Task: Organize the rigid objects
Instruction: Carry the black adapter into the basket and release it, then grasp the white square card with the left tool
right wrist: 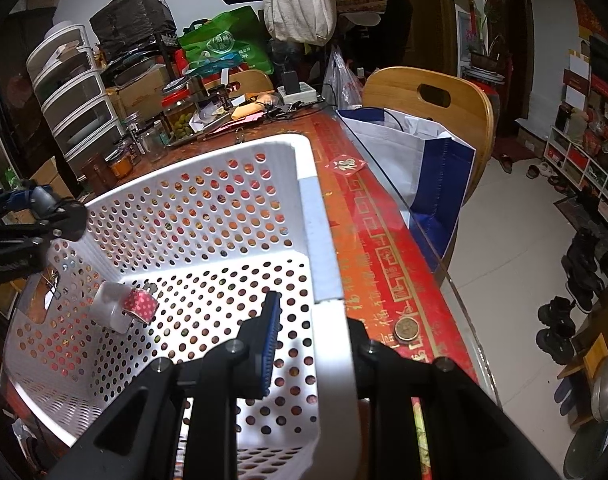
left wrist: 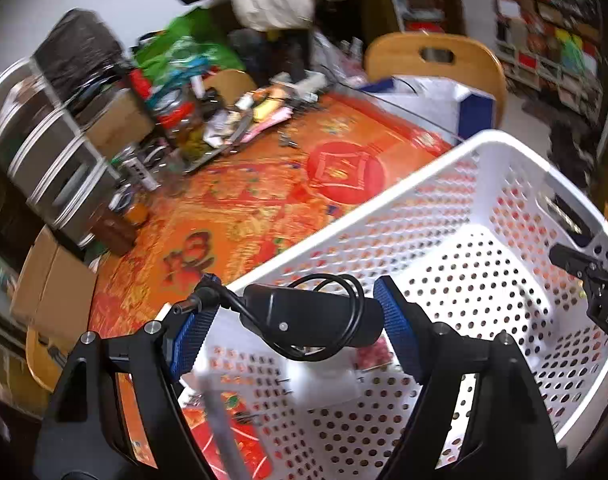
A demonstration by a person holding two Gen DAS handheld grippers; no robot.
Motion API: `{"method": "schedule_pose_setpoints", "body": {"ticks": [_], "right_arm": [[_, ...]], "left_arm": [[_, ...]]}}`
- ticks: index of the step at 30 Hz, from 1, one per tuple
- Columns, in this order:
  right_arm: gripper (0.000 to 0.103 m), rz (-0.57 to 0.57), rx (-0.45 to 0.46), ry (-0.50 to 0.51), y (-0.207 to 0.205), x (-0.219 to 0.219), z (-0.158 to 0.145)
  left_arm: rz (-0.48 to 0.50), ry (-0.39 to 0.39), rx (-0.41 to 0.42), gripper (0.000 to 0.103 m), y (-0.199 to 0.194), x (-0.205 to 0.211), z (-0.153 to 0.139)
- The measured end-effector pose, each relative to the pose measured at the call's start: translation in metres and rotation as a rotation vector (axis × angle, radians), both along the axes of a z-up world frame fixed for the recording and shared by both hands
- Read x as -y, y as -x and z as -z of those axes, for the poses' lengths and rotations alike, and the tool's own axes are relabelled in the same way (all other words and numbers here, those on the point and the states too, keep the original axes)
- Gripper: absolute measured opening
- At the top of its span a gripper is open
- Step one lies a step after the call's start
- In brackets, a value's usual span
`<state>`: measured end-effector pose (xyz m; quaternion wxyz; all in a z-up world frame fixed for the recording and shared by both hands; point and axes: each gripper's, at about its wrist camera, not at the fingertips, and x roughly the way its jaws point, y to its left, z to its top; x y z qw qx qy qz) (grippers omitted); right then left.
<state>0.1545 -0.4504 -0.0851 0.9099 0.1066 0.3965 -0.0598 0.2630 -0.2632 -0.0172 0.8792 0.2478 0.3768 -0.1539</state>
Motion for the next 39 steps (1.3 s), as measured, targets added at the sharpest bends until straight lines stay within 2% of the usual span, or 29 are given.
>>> {"method": "schedule_pose_setpoints", "body": {"ticks": [5,12,18,21,22,23,25,27,31,32,34,36,38,39], "right_arm": [[0.021,-0.003,0.001,-0.005,0.0,0.0,0.0],[0.021,-0.002,-0.001,-0.006,0.0,0.0,0.0],[0.021,-0.001,-0.004,-0.003,0.001,0.0,0.001],[0.021,-0.003,-0.007,-0.001,0.001,0.001,0.001],[0.021,-0.003,-0.008,0.0,0.001,0.001,0.001],[0.021,-0.002,-0.009,0.001,0.0,0.001,0.001],[0.021,0.0,-0.01,0.003,-0.001,0.001,0.001],[0.021,0.001,-0.012,0.005,-0.002,0.001,0.0],[0.021,0.003,-0.017,0.009,-0.003,0.0,0.0],[0.021,0.003,-0.018,0.011,-0.003,0.0,0.0],[0.021,0.002,-0.02,0.015,-0.003,-0.001,0.0],[0.021,0.003,-0.022,0.018,-0.004,-0.001,0.0],[0.021,0.002,-0.022,0.018,-0.004,-0.001,0.0],[0.021,0.002,-0.021,0.017,-0.005,-0.001,0.0]], "left_arm": [[0.094,-0.088,-0.063,0.077,-0.003,0.039,0.022],[0.169,-0.175,-0.151,0.077,-0.009,0.076,0.053],[0.216,-0.207,-0.211,0.077,-0.018,0.095,0.075],[0.233,-0.196,-0.228,0.078,-0.021,0.097,0.078],[0.239,-0.201,-0.224,0.08,-0.022,0.097,0.079],[0.244,-0.217,-0.21,0.087,-0.021,0.097,0.08],[0.25,-0.235,-0.166,0.092,-0.016,0.092,0.077],[0.251,-0.207,-0.147,0.092,-0.013,0.08,0.066],[0.201,-0.049,-0.078,0.092,-0.006,0.014,0.009],[0.178,-0.015,-0.058,0.096,-0.007,-0.006,-0.004],[0.107,0.052,-0.01,0.103,-0.012,-0.056,-0.028],[0.0,0.086,0.018,0.103,-0.028,-0.111,-0.039],[-0.103,0.105,0.003,0.103,-0.052,-0.154,-0.036],[-0.168,0.13,-0.031,0.103,-0.07,-0.18,-0.028]]}}
